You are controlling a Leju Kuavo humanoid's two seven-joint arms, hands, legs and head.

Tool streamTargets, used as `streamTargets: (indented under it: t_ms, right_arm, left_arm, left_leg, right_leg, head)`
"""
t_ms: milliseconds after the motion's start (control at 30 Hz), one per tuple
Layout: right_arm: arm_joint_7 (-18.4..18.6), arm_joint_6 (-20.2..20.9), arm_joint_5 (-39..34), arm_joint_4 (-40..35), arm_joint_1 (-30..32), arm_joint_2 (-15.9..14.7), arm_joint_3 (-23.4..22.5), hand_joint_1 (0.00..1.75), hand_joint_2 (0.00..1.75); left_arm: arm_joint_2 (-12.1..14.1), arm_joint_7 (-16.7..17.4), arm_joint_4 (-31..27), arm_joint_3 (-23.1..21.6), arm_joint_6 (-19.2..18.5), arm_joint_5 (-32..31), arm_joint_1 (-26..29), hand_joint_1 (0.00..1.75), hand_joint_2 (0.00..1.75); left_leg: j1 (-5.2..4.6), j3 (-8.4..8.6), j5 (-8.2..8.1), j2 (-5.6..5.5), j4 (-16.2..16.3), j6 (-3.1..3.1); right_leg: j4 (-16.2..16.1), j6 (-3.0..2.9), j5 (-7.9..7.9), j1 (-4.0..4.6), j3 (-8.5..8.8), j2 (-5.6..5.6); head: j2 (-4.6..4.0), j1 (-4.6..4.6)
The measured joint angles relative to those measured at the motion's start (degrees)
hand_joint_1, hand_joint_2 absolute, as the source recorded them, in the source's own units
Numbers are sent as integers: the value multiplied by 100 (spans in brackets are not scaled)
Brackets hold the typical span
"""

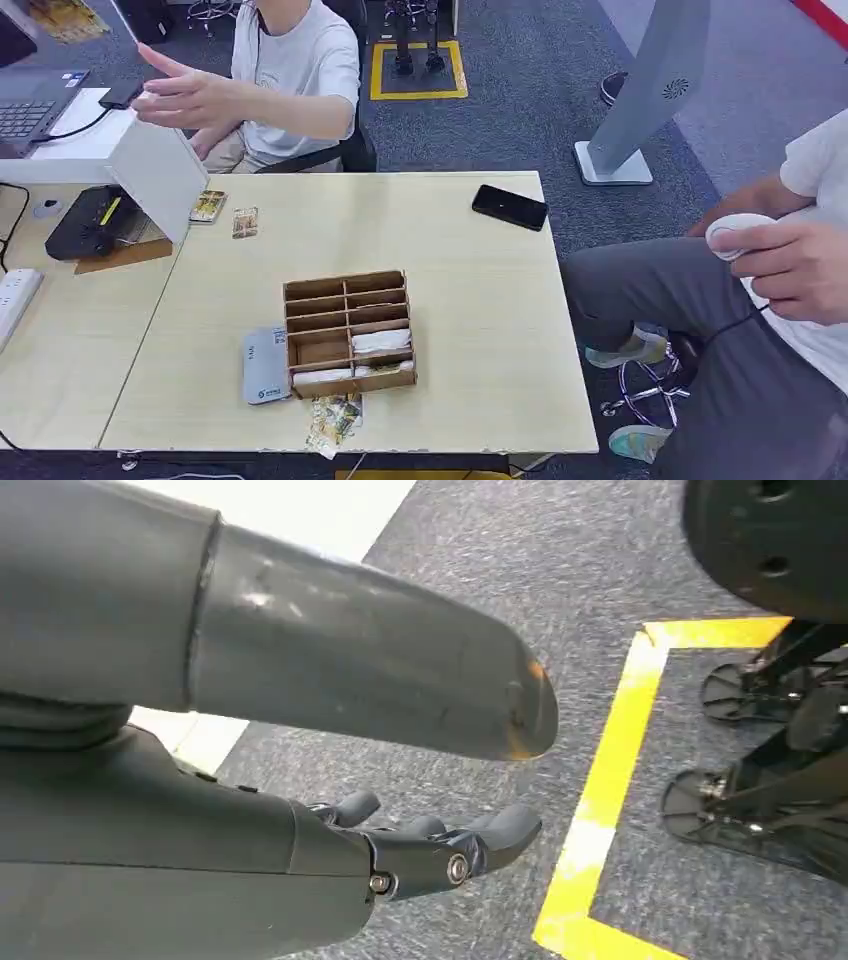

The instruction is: Pass the card to the sensor for recognition and then transmit it.

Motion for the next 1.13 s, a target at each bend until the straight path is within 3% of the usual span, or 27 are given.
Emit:
streamTargets:
  t_ms: [233, 667, 700, 733, 967, 1133]
  right_arm:
    - [7, 44, -13, 0, 25, -70, 57, 0, 0]
    - [-2, 77, -13, 0, 59, -149, 94, 0, 0]
    - [-4, 74, -13, 0, 60, -151, 96, 0, 0]
    - [-4, 74, -13, 0, 60, -151, 96, 0, 0]
    - [-9, 74, -20, 0, 72, -164, 98, 0, 0]
    - [-13, 74, -61, 0, 112, -177, 98, 0, 0]
  left_arm:
    - [-232, -7, 343, -144, 190, -478, 359, 175, 175]
    - [-479, -55, 494, -243, 258, -530, 678, 175, 175]
    - [-486, -55, 494, -245, 258, -530, 683, 105, 175]
    - [-490, -55, 494, -245, 258, -530, 687, 0, 175]
    - [-448, -94, 496, -243, 667, -627, 745, 0, 175]
    - [-158, -267, 496, -149, 1013, -605, 968, 0, 175]
  left_leg:
    - [0, 0, 0, 2, 0, 0]
    - [0, -4, -1, 4, 0, 0]
    - [0, -5, -1, 4, 0, 0]
    - [0, -6, -1, 4, 0, 0]
    - [0, -7, -1, 3, 0, 0]
    - [2, -7, -1, 6, -1, 0]
  right_leg:
    - [0, 1, 1, 0, -1, 1]
    - [0, 1, 1, 0, -5, 4]
    - [0, 1, 1, 0, -6, 4]
    - [0, 1, 1, 0, -7, 4]
    - [0, 1, 1, 0, -5, 3]
    - [1, 0, 1, 1, -5, 7]
  head:
    - [0, 0]
    - [0, 0]
    - [0, 0]
    - [0, 2]
    - [0, 2]
    - [0, 0]
